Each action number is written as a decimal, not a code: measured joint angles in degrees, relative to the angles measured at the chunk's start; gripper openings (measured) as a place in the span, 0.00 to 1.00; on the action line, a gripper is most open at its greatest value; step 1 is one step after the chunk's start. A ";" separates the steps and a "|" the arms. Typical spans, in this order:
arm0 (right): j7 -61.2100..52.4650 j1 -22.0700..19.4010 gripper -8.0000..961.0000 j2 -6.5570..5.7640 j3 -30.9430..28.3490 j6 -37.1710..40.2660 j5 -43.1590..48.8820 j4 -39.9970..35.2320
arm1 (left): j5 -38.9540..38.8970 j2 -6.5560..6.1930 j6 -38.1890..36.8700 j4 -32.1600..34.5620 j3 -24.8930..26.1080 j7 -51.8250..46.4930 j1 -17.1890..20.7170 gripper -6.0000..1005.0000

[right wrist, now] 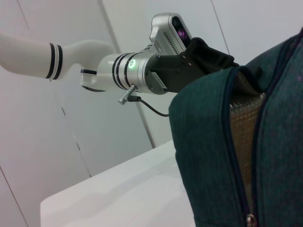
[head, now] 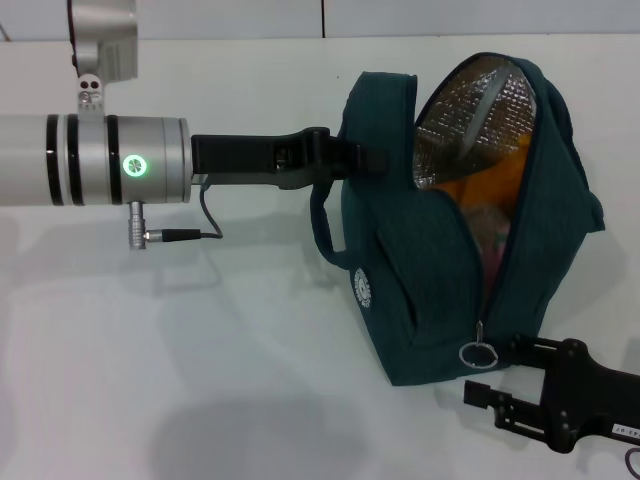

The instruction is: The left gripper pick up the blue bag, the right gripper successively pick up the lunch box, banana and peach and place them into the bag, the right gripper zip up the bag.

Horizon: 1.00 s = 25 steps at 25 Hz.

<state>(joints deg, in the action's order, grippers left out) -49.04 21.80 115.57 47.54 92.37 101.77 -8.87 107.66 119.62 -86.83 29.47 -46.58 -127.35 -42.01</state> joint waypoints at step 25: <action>0.06 -0.58 0.03 -0.09 0.00 -1.03 -1.11 -0.16 | 0.00 -0.10 0.00 -0.03 -0.01 -0.01 0.00 0.10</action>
<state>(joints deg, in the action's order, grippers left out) -48.98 21.21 115.48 47.54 91.35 100.66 -9.03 107.65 119.52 -86.83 29.44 -46.59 -127.36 -42.01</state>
